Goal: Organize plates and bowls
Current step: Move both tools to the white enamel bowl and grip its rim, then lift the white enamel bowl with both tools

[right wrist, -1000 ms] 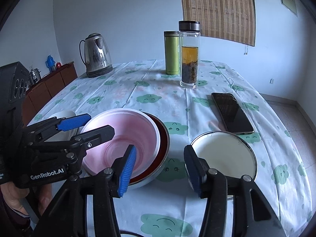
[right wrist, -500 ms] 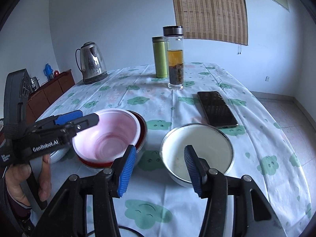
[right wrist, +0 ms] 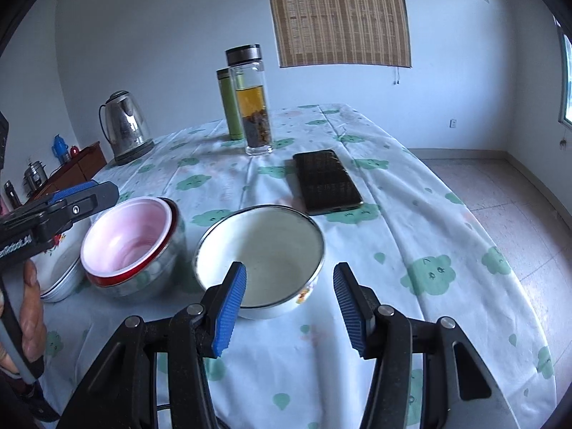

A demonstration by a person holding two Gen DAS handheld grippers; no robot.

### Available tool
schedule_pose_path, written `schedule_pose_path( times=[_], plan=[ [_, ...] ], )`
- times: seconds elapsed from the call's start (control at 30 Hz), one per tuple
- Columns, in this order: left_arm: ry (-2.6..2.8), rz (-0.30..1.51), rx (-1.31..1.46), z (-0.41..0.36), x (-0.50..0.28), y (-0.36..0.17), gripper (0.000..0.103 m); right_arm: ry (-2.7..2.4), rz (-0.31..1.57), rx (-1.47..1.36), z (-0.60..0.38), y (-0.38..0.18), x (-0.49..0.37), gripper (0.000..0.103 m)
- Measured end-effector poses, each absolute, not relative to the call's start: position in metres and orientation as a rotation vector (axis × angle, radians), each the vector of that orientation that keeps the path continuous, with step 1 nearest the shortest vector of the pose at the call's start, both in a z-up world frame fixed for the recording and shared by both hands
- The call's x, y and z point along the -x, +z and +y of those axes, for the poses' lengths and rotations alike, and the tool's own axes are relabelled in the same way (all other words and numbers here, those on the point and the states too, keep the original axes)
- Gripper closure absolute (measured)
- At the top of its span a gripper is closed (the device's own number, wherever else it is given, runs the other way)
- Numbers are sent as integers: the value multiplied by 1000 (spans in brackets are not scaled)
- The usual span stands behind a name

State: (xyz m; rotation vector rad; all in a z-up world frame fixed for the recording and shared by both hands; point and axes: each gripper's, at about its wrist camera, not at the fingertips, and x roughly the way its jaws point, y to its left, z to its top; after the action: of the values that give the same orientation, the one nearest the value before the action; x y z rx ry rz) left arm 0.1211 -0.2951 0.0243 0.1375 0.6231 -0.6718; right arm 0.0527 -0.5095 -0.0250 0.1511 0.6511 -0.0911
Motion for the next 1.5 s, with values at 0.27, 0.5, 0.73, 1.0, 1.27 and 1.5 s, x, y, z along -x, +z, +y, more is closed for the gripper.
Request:
schedule_pose_path(
  times=[0.27, 0.5, 0.73, 1.0, 1.27, 1.5],
  plan=[
    [-759, 776, -233, -363, -128, 4, 63, -91, 686, -182, -525, -34, -58, 50],
    [-759, 877, -283, -386, -135, -18, 76, -81, 691, -200, -531, -36, -58, 50],
    [-799, 898, -273, -390, -135, -27, 77, -57, 695, -236, -534, -40, -62, 58],
    [-829, 906, -262, -392, -135, -29, 81, -32, 695, -268, -532, -46, -72, 76],
    [-883, 901, -238, -392, -127, -25, 100, -35, 680, -265, -525, -40, -72, 90],
    [-878, 900, -186, -383, -134, -22, 99, -66, 708, -243, -527, -46, -75, 91]
  ],
)
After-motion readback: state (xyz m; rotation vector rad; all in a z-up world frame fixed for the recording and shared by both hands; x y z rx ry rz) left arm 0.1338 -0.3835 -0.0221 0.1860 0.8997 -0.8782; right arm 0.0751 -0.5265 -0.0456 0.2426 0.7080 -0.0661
